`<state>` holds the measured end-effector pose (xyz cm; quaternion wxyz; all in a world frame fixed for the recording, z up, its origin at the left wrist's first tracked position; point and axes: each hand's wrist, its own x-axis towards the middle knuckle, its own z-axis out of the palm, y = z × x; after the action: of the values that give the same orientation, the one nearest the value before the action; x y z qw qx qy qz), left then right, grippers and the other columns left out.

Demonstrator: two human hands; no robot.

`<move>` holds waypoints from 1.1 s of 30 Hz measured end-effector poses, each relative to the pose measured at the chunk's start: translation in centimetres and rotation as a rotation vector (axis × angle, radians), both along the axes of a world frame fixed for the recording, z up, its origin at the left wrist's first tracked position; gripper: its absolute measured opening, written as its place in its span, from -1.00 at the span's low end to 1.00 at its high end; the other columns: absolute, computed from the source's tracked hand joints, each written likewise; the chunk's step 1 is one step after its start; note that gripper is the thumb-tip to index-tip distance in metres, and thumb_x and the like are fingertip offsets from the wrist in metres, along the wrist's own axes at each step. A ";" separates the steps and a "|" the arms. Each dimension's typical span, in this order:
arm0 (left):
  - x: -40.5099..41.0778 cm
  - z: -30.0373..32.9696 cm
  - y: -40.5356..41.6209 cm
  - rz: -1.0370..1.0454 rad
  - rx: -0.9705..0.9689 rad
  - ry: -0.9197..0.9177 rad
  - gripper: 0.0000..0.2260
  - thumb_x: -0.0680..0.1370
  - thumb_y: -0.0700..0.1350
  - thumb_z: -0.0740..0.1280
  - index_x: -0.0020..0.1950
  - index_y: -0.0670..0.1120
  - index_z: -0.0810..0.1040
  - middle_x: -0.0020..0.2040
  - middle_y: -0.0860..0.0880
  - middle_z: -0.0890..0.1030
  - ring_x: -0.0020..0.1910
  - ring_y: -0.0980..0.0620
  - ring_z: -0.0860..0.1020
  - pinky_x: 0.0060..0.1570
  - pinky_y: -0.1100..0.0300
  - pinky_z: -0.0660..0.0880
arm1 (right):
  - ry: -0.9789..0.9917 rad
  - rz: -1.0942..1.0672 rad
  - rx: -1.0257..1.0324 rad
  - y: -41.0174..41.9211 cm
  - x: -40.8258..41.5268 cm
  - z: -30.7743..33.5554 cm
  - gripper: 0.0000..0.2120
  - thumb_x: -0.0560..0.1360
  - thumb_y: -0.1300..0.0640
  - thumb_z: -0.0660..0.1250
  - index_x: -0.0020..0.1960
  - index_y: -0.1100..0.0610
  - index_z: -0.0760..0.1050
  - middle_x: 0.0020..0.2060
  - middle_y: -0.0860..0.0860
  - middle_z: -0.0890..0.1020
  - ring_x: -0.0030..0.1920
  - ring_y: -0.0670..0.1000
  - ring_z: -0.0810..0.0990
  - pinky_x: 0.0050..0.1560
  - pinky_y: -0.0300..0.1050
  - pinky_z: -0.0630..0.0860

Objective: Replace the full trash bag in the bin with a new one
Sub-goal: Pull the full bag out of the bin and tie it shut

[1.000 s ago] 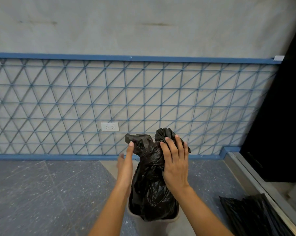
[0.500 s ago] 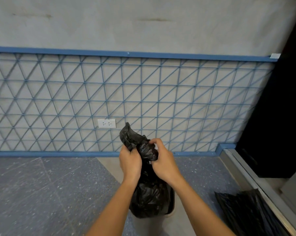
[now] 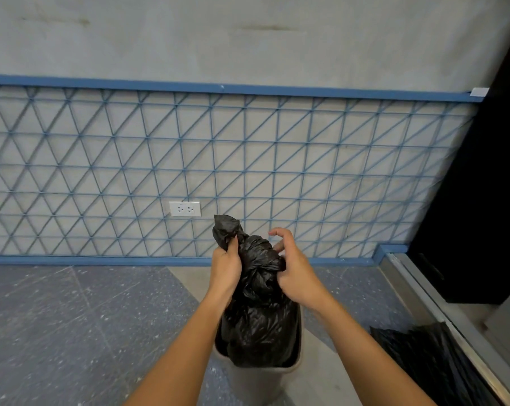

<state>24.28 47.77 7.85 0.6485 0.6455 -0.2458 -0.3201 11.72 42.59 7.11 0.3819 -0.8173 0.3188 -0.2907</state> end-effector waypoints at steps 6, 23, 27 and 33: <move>0.3 -0.4 -0.4 -0.093 0.035 0.036 -0.71 0.63 -0.08 0.13 -0.11 -0.15 0.59 -0.12 -0.16 0.65 -0.12 -0.11 0.62 -0.11 0.07 0.53 | 0.324 0.010 -1.206 -0.9 -0.9 -2.2 -0.32 0.42 0.24 0.24 0.46 -0.14 0.13 0.42 0.06 0.21 0.36 0.13 0.31 0.33 0.12 0.26; 1.1 -2.1 -2.7 -0.078 0.124 0.355 -0.73 0.63 -0.07 0.15 0.06 -0.24 0.53 -0.19 -0.19 0.62 -0.36 -0.14 0.58 -0.56 0.18 0.53 | -0.724 -0.067 0.560 1.4 0.8 -2.4 -0.67 0.62 0.25 0.07 -0.16 0.25 0.57 -0.25 0.05 0.72 -0.15 -0.10 0.69 -0.17 -0.27 0.56; 1.5 -2.3 -2.9 -0.115 0.142 0.252 -0.76 0.55 -0.14 0.26 0.09 -0.26 0.60 -0.03 -0.26 0.65 -0.09 -0.22 0.63 -0.10 -0.07 0.57 | -0.640 -0.095 0.367 1.7 0.7 -1.6 -0.61 0.49 -0.08 0.18 -0.19 0.18 0.63 -0.32 -0.01 0.71 -0.18 -0.16 0.67 -0.15 -0.35 0.52; 3.5 -2.4 -4.7 -0.058 0.148 0.321 -0.81 0.59 -0.30 0.14 -0.01 -0.31 0.54 -0.45 -0.08 0.60 -0.43 -0.05 0.57 -0.37 0.14 0.52 | -0.752 -0.077 0.418 4.6 -1.3 -3.3 -0.57 0.53 -0.18 0.17 -0.24 0.06 0.66 -0.32 0.06 0.69 -0.10 0.01 0.67 0.07 -0.18 0.50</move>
<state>27.81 43.10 5.45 0.6205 0.6249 -0.1333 -0.4547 10.45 47.21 3.77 0.6179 -0.5469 0.2396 -0.5116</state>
